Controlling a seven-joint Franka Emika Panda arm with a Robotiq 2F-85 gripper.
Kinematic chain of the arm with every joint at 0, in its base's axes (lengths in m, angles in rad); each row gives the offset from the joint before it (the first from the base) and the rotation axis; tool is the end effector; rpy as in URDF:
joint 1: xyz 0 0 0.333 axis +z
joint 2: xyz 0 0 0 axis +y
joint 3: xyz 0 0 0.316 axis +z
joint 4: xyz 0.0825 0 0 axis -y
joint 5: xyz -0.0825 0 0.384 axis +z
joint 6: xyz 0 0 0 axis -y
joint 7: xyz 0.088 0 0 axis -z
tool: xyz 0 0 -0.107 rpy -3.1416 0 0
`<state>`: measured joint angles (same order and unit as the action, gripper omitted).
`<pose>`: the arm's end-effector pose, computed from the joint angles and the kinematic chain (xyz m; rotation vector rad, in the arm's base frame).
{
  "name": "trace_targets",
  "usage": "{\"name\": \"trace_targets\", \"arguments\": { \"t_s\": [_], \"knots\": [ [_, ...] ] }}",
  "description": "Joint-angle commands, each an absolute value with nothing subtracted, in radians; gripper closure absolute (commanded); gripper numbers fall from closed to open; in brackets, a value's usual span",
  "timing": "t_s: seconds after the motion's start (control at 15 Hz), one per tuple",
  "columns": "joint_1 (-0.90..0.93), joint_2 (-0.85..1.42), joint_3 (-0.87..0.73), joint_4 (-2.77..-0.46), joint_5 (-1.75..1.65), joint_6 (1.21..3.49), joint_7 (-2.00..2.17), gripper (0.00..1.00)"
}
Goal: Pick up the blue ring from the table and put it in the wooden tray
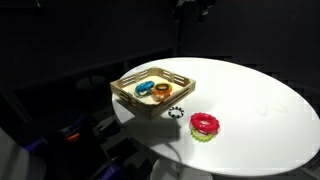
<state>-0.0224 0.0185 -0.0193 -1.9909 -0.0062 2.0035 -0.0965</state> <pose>0.5579 -0.0236 0.4515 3.1347 0.0900 -0.0099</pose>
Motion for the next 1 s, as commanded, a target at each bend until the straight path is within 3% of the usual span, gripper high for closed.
{"name": "trace_targets", "arguments": {
  "t_s": [0.0,0.93],
  "knots": [
    [-0.026,-0.027,-0.024,-1.981,0.004,1.985,-0.085,0.00],
    [-0.022,-0.040,-0.024,-1.971,0.023,1.951,-0.096,0.00]
  ]
}}
